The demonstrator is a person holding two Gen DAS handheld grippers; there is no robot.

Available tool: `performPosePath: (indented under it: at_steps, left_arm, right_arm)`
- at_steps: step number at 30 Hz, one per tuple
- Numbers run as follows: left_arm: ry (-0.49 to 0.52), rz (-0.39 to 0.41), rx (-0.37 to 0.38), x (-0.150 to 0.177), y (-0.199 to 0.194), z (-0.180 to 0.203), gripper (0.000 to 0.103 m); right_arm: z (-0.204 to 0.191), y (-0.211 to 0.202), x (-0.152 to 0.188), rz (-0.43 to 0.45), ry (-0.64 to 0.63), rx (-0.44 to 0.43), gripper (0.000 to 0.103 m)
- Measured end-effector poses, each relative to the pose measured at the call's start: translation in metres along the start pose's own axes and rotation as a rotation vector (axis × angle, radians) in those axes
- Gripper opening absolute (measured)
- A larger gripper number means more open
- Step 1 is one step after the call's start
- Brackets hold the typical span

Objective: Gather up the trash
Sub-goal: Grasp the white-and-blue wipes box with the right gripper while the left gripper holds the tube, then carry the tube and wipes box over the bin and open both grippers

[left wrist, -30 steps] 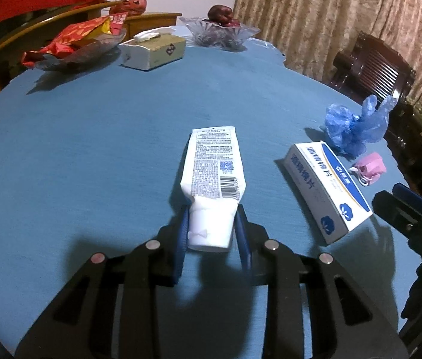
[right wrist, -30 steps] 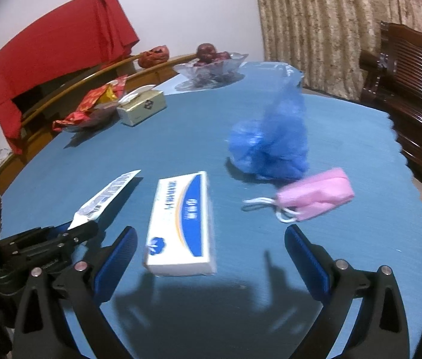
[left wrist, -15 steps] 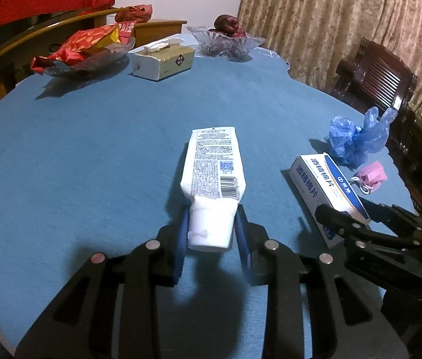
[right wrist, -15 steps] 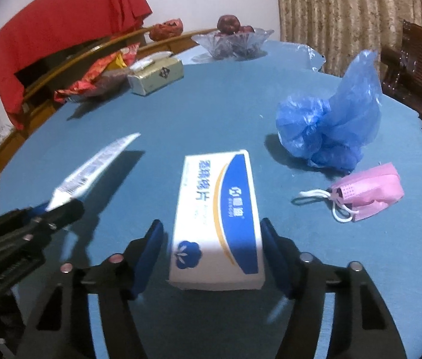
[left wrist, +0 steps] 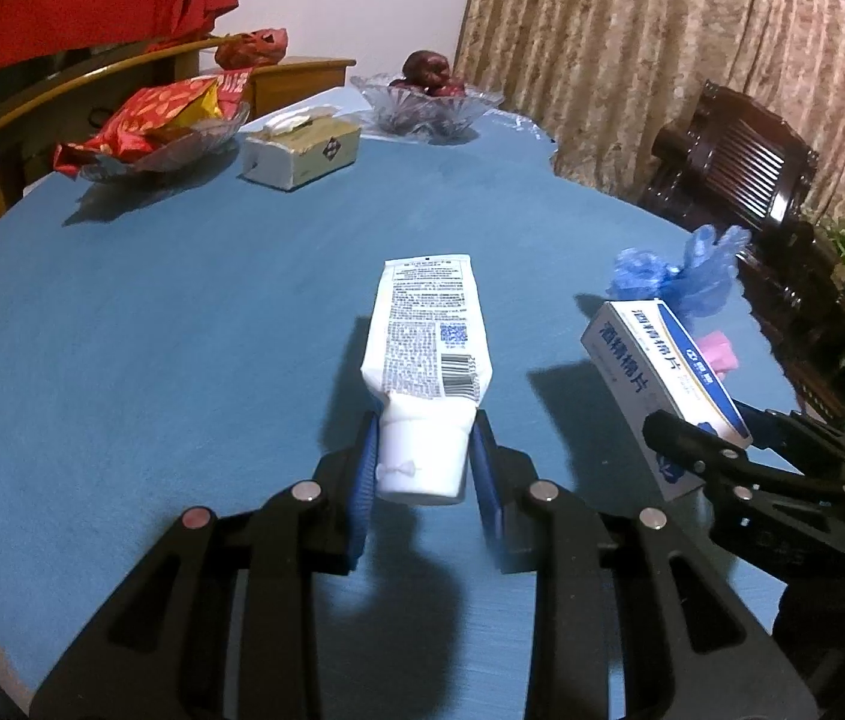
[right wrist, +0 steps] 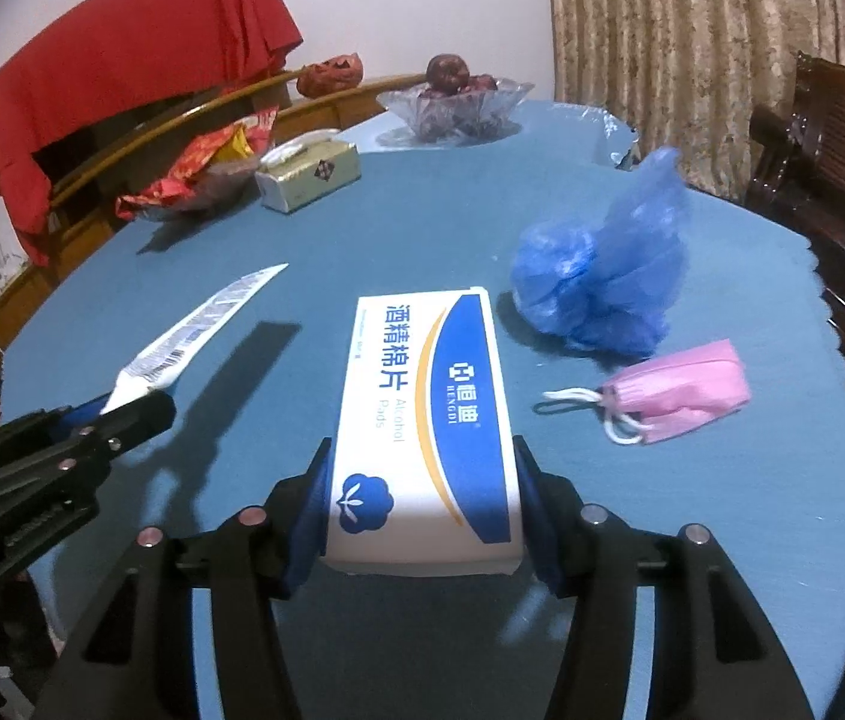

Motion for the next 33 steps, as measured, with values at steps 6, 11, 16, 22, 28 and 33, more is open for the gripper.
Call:
performPosePath:
  at_steps: [6,11,16,22,28,33]
  left_arm:
    - [0.037,0.032,0.029,-0.007,-0.014,0.029,0.029]
    - [0.07,0.062,0.07,-0.015,-0.028,0.063,0.029]
    - [0.106,0.089,0.119,-0.019,-0.039,0.102,0.029]
    - [0.163,0.094,0.197,-0.014,-0.049,0.159,0.029]
    - [0.227,0.09,0.273,-0.003,-0.056,0.214,0.029]
    - [0.271,0.077,0.329,0.007,-0.057,0.251,0.029]
  right_arm:
    - [0.019,-0.037,-0.006,0.054,0.039,0.011,0.055]
    - [0.041,-0.076,-0.012,0.117,0.075,0.04,0.055]
    - [0.07,-0.111,-0.01,0.161,0.112,0.072,0.055]
    - [0.11,-0.154,0.002,0.212,0.166,0.121,0.055]
    - [0.153,-0.191,0.023,0.238,0.223,0.198,0.055]
    - [0.193,-0.218,0.046,0.248,0.276,0.274,0.055]
Point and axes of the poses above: each gripper's, at about its wrist camera, not at the fingertips, and y roughly the way its jaws point, z to its right, x to its underside, the point moved 6 cm from there along y, roughly the way its jaws point, and after that the axes turned 7 degrees about x, right-handed, at the moved point
